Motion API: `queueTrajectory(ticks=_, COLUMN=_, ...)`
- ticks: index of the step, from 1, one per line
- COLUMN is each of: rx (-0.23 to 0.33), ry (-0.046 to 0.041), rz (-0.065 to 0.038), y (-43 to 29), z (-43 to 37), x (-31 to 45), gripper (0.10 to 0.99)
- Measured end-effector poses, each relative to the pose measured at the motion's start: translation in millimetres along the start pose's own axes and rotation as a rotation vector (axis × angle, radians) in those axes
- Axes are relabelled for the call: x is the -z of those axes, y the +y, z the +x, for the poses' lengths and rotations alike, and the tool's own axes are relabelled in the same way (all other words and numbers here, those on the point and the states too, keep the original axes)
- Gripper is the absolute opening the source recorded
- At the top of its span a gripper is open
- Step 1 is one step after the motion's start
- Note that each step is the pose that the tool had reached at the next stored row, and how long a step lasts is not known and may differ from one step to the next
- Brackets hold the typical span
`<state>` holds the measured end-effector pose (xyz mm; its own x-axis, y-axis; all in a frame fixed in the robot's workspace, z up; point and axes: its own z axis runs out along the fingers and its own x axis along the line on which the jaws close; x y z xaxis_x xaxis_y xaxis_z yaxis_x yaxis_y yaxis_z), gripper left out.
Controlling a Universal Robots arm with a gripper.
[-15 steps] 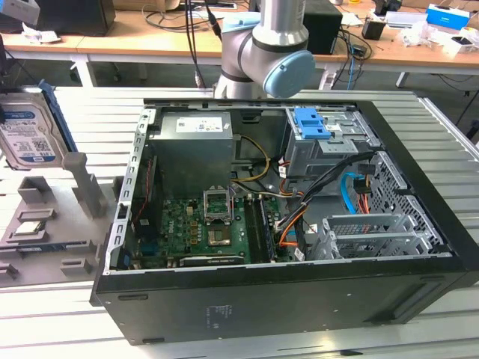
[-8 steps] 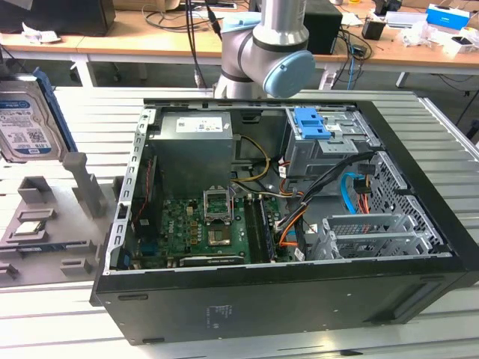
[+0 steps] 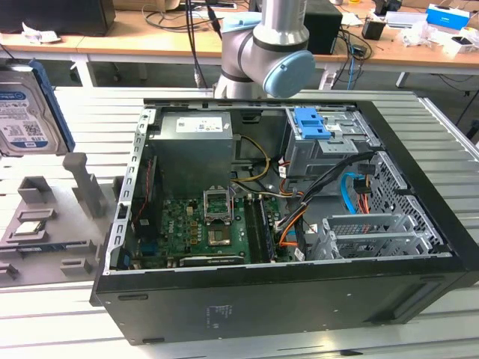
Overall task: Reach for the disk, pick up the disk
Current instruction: 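Pick up the disk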
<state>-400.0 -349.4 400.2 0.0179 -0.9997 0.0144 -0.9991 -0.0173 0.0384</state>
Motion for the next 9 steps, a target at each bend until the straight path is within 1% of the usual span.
queueTrajectory(ticks=2, rx=0.0, ry=0.0, rz=0.0, y=0.1, z=0.1, x=3.8, gripper=0.369)
queueTrajectory(ticks=7, rx=0.0, ry=0.0, rz=0.0, y=0.3, z=0.1, x=10.5, gripper=0.369)
queueTrajectory(ticks=9, rx=0.0, ry=0.0001, rz=0.0, y=0.4, z=0.2, x=15.5, gripper=0.369)
